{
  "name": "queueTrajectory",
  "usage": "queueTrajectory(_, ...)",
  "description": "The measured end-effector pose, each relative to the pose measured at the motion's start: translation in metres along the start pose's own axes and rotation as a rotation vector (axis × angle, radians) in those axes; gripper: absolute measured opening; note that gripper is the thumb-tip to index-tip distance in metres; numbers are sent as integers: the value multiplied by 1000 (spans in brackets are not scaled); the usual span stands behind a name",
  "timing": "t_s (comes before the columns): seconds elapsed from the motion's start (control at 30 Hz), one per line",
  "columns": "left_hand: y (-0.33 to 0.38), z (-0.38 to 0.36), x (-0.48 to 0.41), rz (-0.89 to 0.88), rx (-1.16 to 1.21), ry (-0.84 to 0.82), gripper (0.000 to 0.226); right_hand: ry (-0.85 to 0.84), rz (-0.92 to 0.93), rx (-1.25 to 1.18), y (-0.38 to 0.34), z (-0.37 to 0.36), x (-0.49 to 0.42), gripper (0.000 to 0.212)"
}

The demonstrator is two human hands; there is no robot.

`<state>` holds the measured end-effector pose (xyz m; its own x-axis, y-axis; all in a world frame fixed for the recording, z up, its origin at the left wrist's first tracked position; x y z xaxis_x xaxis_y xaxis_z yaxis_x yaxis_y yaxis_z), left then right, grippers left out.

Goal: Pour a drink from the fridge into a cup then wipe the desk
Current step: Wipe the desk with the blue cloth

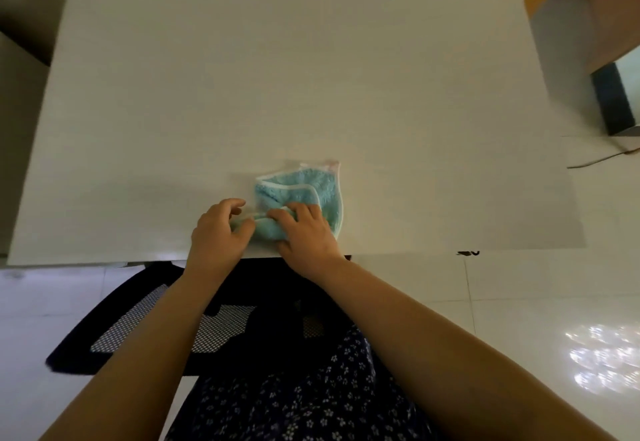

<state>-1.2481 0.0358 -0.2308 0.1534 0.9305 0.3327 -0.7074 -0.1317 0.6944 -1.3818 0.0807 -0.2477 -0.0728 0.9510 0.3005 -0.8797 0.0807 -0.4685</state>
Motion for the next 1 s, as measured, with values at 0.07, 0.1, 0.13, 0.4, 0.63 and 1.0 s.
queueTrajectory(0.07, -17, 17, -1, 58, 26, 11, 47, -46, 44, 45, -23, -11, -10, 54)
queueTrajectory(0.1, -24, 24, -1, 81, 34, 12, 51, -62, 57, 78, -30, -14, -14, 57)
queueTrajectory(0.13, -32, 30, -2, 104, 50, 2, 52, -66, 62, 97, -33, -15, -15, 60)
queueTrajectory(0.4, -51, 11, -1, 92, 83, -345, 45, -80, -106, -73, -2, 4, 2, 62)
queueTrajectory(0.63, -21, 28, -4, -79, -65, -383, 16, 50, -158, -152, 1, 18, 10, 18)
queueTrajectory(1.0, 33, -3, -67, -10, 114, -205, 51, 317, -561, -419, 75, 54, 11, 13)
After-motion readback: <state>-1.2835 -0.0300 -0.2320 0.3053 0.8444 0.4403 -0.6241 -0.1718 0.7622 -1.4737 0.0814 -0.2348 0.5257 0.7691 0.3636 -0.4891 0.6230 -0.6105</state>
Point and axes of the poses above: each hand's wrist, its own x-axis away from the middle knuckle, its own z-axis out of the back of the hand, y = z × x, the point moved 10 cm from there along -x, towards the middle knuckle, and after that the axes turned 6 degrees about x, right-handed, at the moved point
